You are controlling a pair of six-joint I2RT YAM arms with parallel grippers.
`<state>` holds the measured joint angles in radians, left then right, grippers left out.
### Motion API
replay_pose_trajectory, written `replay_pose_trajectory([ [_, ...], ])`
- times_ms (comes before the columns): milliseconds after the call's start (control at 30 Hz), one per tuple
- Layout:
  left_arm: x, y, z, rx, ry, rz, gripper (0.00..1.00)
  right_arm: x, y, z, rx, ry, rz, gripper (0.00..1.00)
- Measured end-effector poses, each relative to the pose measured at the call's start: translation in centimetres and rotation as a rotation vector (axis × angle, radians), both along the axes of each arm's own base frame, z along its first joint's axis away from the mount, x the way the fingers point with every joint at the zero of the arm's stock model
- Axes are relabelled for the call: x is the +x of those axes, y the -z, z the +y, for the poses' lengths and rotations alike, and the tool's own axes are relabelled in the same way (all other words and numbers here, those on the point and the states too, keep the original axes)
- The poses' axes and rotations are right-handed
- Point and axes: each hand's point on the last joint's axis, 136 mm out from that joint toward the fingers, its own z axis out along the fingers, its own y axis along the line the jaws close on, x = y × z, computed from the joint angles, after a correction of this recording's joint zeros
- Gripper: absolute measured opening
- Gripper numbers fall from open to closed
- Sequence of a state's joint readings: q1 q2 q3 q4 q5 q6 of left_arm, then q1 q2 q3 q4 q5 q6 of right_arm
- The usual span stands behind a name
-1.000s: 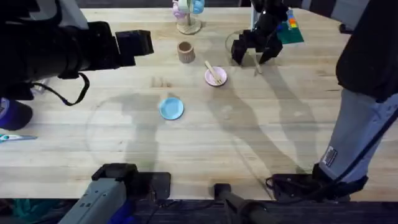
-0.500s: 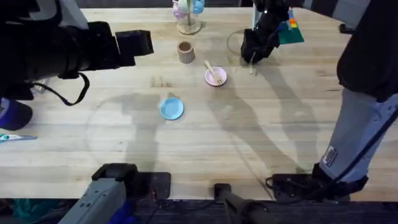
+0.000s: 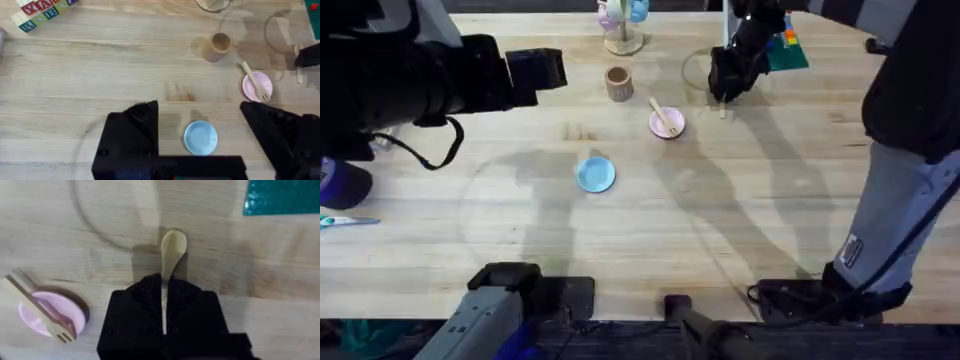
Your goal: Pick up a utensil and set it on the pink plate, then put the other utensil in the container.
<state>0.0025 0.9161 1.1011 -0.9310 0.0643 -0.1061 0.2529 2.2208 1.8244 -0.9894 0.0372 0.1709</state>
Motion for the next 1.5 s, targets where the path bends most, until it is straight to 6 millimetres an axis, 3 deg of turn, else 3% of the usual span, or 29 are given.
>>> replay_pose_trajectory([
  [300, 0.0, 0.0, 0.0, 0.000, 0.000, 0.000, 0.993, -0.3, -1.0, 1.0, 0.021, -0.235, -0.012, 0.034],
  [400, 0.0, 0.0, 0.0, 0.000, 0.000, 0.000, 0.993, 0.2, -3.4, 2.0, 0.065, -0.319, -0.082, 0.034],
  [633, 0.6, -0.7, 0.2, 0.076, 0.056, -0.042, 0.990, 1.5, -11.1, 4.6, 0.182, -0.486, -0.313, 0.034],
  [767, 1.5, -0.6, 0.8, 0.170, 0.120, -0.051, 0.991, 1.5, -12.4, 5.0, 0.199, -0.527, -0.354, 0.034],
  [1033, 4.3, 3.6, 4.1, 0.268, 0.295, 0.057, 0.991, 1.8, -13.0, 5.5, 0.199, -0.578, -0.386, 0.034],
  [1167, 5.8, 4.4, 5.3, 0.252, 0.441, -0.009, 0.991, 2.5, -14.4, 6.3, 0.203, -0.599, -0.456, 0.034],
  [1333, 8.0, 4.9, 6.7, 0.180, 0.558, -0.150, 0.992, 3.6, -16.6, 9.0, 0.272, -0.653, -0.572, 0.034],
  [1500, 9.7, 7.3, 8.1, 0.034, 0.606, -0.229, 0.992, 4.7, -19.2, 12.0, 0.363, -0.720, -0.709, 0.035],
])
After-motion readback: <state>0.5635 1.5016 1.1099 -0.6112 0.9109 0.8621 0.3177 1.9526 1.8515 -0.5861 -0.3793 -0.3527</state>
